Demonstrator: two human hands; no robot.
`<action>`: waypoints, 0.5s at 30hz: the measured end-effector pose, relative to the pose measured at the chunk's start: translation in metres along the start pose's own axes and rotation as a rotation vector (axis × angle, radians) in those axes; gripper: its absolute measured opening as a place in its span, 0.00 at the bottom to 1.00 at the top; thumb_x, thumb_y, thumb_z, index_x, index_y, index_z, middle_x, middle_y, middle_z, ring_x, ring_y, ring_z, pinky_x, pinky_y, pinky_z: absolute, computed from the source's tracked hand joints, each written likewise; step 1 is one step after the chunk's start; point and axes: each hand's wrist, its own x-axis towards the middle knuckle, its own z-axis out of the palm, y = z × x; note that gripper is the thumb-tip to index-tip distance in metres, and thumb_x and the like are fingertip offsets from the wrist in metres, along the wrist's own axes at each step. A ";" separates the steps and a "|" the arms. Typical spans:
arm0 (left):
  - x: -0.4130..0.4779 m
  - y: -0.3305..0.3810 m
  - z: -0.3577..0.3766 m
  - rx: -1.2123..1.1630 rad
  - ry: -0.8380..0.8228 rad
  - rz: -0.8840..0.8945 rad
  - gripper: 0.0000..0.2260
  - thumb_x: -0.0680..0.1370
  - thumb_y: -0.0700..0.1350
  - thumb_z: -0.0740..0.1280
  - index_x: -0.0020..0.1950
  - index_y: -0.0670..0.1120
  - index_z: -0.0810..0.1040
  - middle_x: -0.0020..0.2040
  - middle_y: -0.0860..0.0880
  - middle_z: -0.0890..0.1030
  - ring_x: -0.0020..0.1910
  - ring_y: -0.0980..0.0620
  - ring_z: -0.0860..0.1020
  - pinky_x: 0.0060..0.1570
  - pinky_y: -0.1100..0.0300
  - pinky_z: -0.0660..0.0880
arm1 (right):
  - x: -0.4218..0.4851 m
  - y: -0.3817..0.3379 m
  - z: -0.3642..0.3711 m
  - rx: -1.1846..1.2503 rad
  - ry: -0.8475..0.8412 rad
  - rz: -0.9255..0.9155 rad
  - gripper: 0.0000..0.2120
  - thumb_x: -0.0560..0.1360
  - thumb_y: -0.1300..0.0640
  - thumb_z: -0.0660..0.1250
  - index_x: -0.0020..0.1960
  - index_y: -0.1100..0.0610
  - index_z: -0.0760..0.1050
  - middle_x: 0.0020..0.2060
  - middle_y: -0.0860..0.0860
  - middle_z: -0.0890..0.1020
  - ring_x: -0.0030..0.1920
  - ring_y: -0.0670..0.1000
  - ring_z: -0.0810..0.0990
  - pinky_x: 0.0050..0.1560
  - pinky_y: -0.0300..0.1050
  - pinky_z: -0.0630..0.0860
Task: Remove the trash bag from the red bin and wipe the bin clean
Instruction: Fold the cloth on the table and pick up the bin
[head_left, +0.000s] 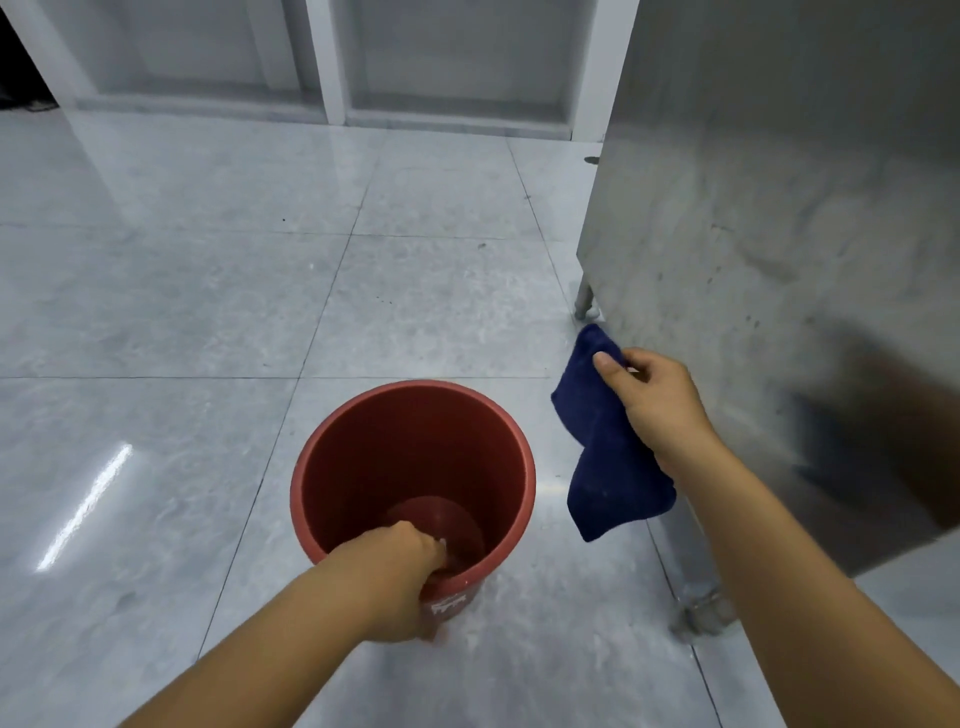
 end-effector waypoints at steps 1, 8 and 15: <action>-0.001 -0.004 -0.014 -0.041 0.040 0.008 0.27 0.68 0.58 0.72 0.65 0.53 0.73 0.61 0.53 0.79 0.56 0.50 0.78 0.58 0.54 0.76 | 0.002 -0.007 0.000 -0.025 -0.060 -0.016 0.09 0.76 0.47 0.65 0.50 0.52 0.79 0.45 0.49 0.84 0.49 0.51 0.83 0.47 0.46 0.79; 0.000 0.023 -0.157 -0.476 0.508 0.297 0.39 0.72 0.49 0.71 0.76 0.57 0.52 0.79 0.52 0.53 0.75 0.51 0.60 0.70 0.57 0.62 | 0.000 -0.093 -0.008 -0.148 -0.395 -0.127 0.10 0.72 0.49 0.71 0.53 0.47 0.81 0.49 0.48 0.84 0.48 0.47 0.84 0.50 0.44 0.81; -0.087 0.073 -0.317 -0.261 0.412 0.271 0.22 0.71 0.42 0.70 0.64 0.49 0.69 0.53 0.47 0.77 0.49 0.47 0.75 0.42 0.58 0.72 | -0.009 -0.261 -0.072 -0.134 -0.463 -0.173 0.18 0.68 0.50 0.75 0.53 0.47 0.71 0.50 0.48 0.80 0.46 0.48 0.81 0.44 0.39 0.77</action>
